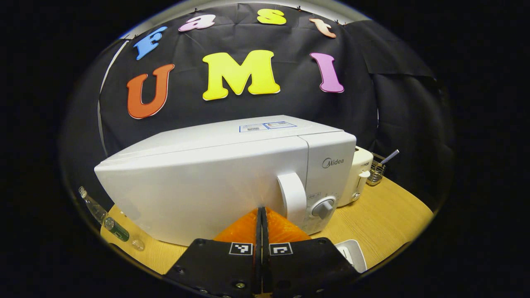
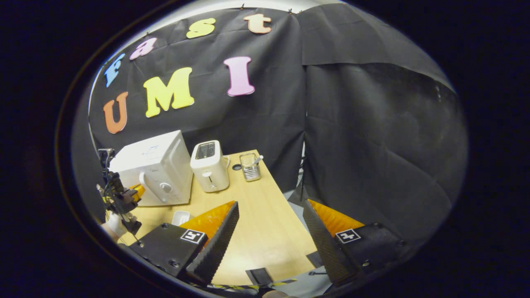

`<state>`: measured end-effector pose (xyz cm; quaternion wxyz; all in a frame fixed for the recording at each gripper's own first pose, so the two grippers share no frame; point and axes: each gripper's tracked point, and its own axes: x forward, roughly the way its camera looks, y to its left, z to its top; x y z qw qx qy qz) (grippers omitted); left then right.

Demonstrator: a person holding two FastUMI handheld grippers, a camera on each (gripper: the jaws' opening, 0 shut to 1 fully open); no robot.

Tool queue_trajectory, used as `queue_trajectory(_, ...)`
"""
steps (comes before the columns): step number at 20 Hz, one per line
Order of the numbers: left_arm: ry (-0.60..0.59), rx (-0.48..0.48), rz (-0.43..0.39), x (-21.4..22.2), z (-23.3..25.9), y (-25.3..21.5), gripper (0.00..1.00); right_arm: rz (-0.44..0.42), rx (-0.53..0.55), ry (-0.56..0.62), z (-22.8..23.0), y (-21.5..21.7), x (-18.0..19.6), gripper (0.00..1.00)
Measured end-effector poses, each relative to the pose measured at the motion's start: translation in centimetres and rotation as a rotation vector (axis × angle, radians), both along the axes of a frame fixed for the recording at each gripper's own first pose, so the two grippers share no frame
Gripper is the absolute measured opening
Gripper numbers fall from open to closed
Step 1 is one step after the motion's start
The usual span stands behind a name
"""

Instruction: Open the microwave oven with the left hand, put the food in, and close the microwave oven.

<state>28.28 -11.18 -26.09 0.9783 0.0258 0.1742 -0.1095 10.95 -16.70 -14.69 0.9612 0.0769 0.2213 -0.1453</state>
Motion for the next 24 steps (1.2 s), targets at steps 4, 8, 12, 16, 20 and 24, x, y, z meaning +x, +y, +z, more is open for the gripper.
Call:
queue_trajectory(4, 0.011, 0.010, 0.021, -1.8, 0.2, 1.0, 0.00, 0.009, -0.005, -0.020, 0.6, 0.2, -0.7, 0.99)
queue_trajectory(8, 0.004, 0.010, 0.031, -4.9, 0.4, 2.3, 0.03, 0.004, -0.020, -0.042, 1.1, 0.4, -2.1, 0.91)
queue_trajectory(12, 0.047, 0.002, 0.004, -8.6, -0.6, 2.7, 0.95, -0.018, -0.015, -0.051, 1.1, 1.1, -4.1, 0.99)
queue_trajectory(16, 0.038, -0.002, -0.006, -11.8, 0.8, 3.8, 0.96, -0.008, -0.061, -0.056, 1.4, 3.3, -6.2, 0.99)
queue_trajectory(20, 0.003, -0.052, 0.000, -16.4, 5.4, 5.8, 0.96, 0.047, -0.061, -0.083, 2.0, 8.0, -7.3, 0.99)
queue_trajectory(24, -0.082, -0.084, 0.040, -21.6, 11.6, 9.9, 0.96, 0.144, -0.072, -0.144, 3.8, 14.2, -6.8, 0.99)
